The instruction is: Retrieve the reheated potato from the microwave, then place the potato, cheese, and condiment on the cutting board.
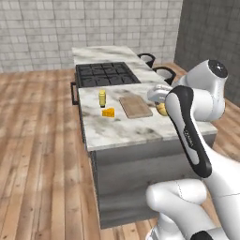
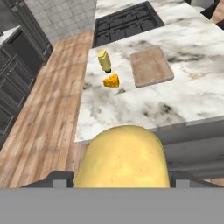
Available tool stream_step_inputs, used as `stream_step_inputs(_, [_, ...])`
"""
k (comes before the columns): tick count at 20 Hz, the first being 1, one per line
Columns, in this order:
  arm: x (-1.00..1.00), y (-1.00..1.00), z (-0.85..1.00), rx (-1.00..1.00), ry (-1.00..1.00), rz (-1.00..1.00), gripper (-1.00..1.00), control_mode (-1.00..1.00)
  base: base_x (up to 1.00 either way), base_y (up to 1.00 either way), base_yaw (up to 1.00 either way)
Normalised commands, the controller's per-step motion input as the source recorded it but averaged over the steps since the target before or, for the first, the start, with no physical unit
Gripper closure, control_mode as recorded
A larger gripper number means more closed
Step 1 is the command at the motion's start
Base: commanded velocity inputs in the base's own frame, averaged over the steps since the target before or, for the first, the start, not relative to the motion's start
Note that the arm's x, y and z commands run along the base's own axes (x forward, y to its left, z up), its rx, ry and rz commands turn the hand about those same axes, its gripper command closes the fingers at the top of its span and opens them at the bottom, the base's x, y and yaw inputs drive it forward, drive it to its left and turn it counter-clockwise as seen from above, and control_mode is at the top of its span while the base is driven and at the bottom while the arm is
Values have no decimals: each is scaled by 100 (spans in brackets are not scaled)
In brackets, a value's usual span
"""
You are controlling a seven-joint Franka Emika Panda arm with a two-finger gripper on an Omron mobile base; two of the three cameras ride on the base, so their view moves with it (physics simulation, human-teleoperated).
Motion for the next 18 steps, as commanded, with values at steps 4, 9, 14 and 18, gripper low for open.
stream_step_inputs(4, [0, 0, 0, 0, 0, 0, 100, 100, 16, 63, -23])
stream_step_inputs(9, [0, 0, 0, 0, 0, 0, 100, 100, 22, 54, -18])
stream_step_inputs(14, [0, 0, 0, 0, 0, 0, 100, 100, 44, 35, -16])
stream_step_inputs(18, [0, 0, 0, 0, 0, 0, 100, 100, 49, 28, -12])
